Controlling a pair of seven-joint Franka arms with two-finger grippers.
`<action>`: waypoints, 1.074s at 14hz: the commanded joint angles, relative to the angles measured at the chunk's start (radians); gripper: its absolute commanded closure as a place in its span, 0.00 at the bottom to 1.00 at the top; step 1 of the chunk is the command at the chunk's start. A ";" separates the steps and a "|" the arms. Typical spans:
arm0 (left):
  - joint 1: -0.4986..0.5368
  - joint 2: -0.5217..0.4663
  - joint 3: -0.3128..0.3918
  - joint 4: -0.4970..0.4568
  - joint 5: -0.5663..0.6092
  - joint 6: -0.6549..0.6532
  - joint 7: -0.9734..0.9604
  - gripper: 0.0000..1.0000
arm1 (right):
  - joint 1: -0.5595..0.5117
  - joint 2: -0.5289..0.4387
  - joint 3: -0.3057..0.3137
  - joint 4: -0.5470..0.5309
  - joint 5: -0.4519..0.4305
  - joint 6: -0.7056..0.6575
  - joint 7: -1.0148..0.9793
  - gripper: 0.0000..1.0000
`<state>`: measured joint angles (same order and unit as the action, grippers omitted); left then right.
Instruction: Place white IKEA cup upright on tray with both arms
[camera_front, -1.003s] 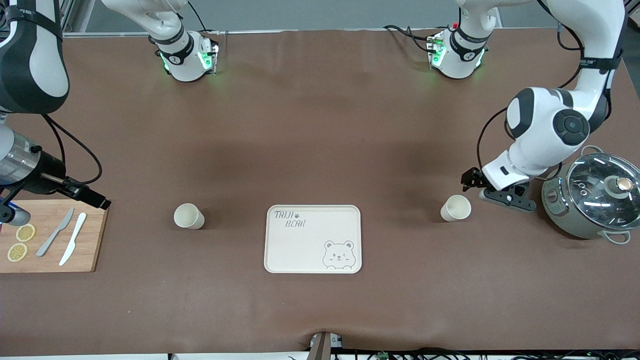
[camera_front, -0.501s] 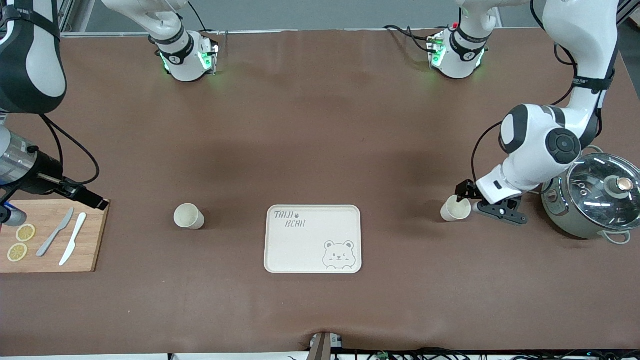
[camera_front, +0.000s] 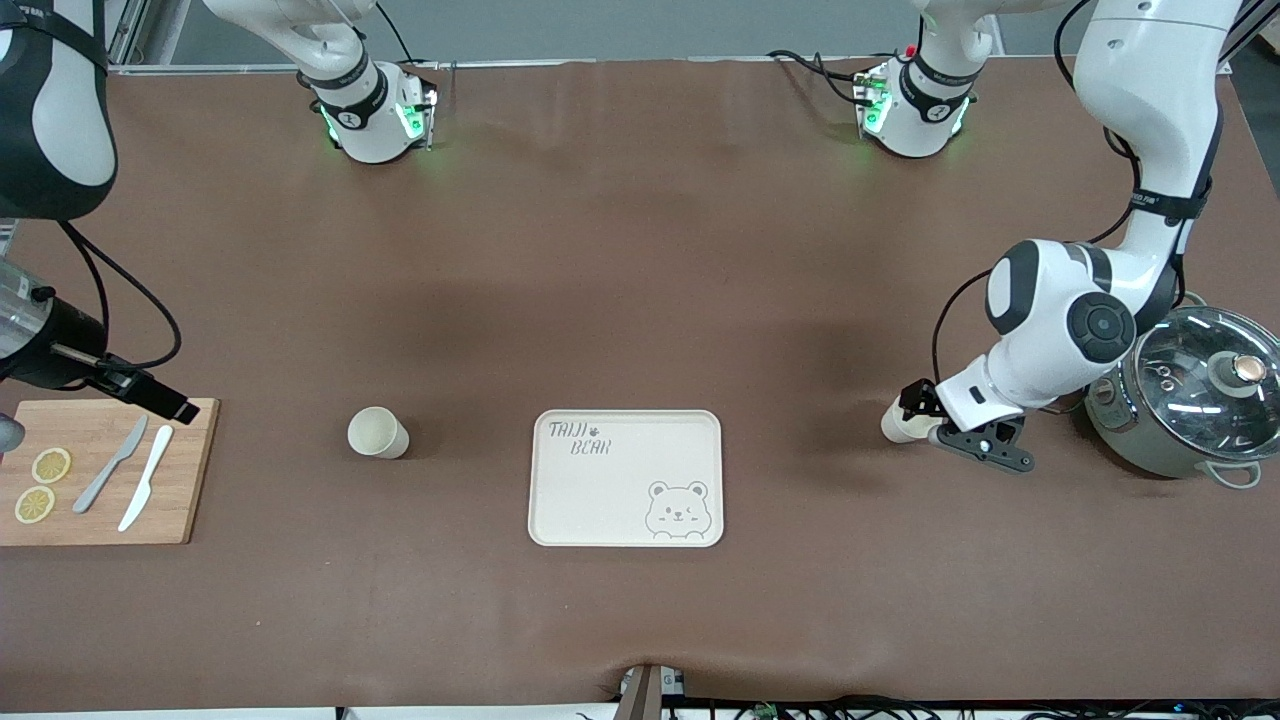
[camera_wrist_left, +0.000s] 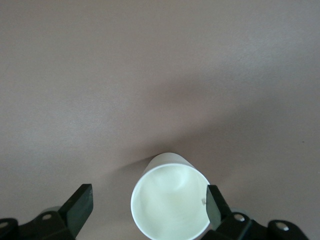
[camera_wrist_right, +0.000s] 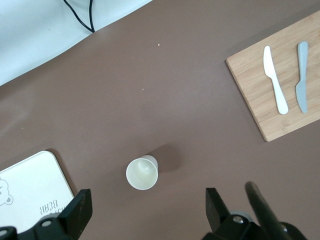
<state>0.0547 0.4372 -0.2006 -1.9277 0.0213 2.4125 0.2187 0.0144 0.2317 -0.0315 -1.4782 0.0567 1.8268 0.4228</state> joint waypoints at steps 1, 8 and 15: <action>0.002 0.028 0.000 0.027 0.025 0.005 -0.010 0.00 | -0.016 0.000 0.016 0.035 -0.034 -0.044 0.004 0.00; 0.045 0.041 0.009 0.018 0.028 0.011 0.008 0.00 | 0.068 0.001 0.019 0.067 -0.098 -0.044 0.004 0.00; 0.042 0.052 0.009 -0.036 0.026 0.106 0.007 0.00 | 0.235 -0.044 0.019 0.171 -0.103 -0.190 0.007 0.00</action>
<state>0.0980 0.4953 -0.1913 -1.9510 0.0261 2.4997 0.2258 0.1915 0.2227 -0.0072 -1.3747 -0.0249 1.7330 0.4221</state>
